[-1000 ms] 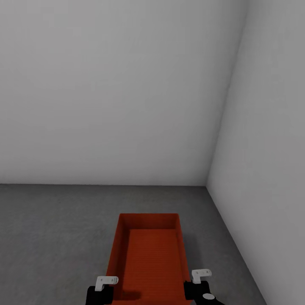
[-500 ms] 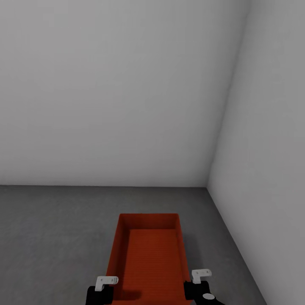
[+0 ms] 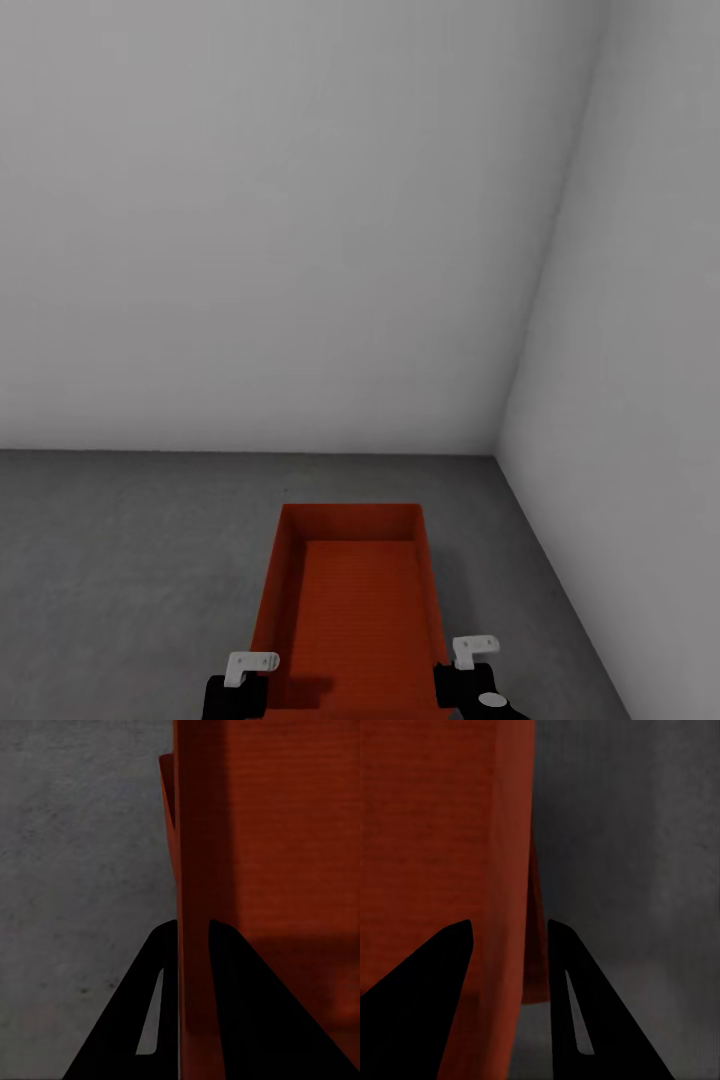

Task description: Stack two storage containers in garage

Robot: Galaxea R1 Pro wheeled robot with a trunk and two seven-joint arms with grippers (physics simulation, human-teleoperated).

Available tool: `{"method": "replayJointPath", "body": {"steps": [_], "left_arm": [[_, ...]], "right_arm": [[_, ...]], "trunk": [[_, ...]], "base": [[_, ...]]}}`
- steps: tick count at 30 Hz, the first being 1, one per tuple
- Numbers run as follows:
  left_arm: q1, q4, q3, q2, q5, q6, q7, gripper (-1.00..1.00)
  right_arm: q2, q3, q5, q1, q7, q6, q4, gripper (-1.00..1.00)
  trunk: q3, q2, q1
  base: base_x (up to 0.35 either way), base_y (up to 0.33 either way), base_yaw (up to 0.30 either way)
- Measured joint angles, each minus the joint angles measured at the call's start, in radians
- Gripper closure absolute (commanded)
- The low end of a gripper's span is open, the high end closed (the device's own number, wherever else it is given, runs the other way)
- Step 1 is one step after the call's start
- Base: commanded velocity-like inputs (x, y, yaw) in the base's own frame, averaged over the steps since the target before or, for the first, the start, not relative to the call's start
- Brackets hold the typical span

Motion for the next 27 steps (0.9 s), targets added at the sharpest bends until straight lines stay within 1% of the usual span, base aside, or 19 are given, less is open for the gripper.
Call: {"method": "replayJointPath", "body": {"steps": [2,8,15,19,27], "left_arm": [[0.0,0.0,0.0,0.0,0.0,0.0,0.0,1.0],[0.0,0.0,0.0,0.001,0.0,0.0,-0.001,1.0],[0.0,0.0,0.001,0.001,-0.001,0.0,0.0,1.0],[0.0,0.0,0.001,0.001,-0.001,0.0,0.0,1.0],[0.0,0.0,0.0,0.001,0.0,0.0,0.0,1.0]], "right_arm": [[0.0,0.0,0.0,0.0,0.0,0.0,0.0,1.0],[0.0,0.0,0.0,0.0,0.0,0.0,0.0,1.0],[0.0,0.0,0.0,0.0,0.0,0.0,0.0,1.0],[0.0,0.0,-0.001,0.0,0.0,0.0,0.0,1.0],[0.0,0.0,0.0,0.0,0.0,0.0,0.0,1.0]], "trunk": [[0.0,0.0,0.0],[0.0,0.0,0.0],[0.0,0.0,0.0],[0.0,0.0,0.0],[0.0,0.0,0.0]], "base": [[0.109,0.0,0.0],[0.251,0.0,0.0],[0.041,0.0,0.0],[0.118,0.0,0.0],[0.016,0.0,0.0]]}}
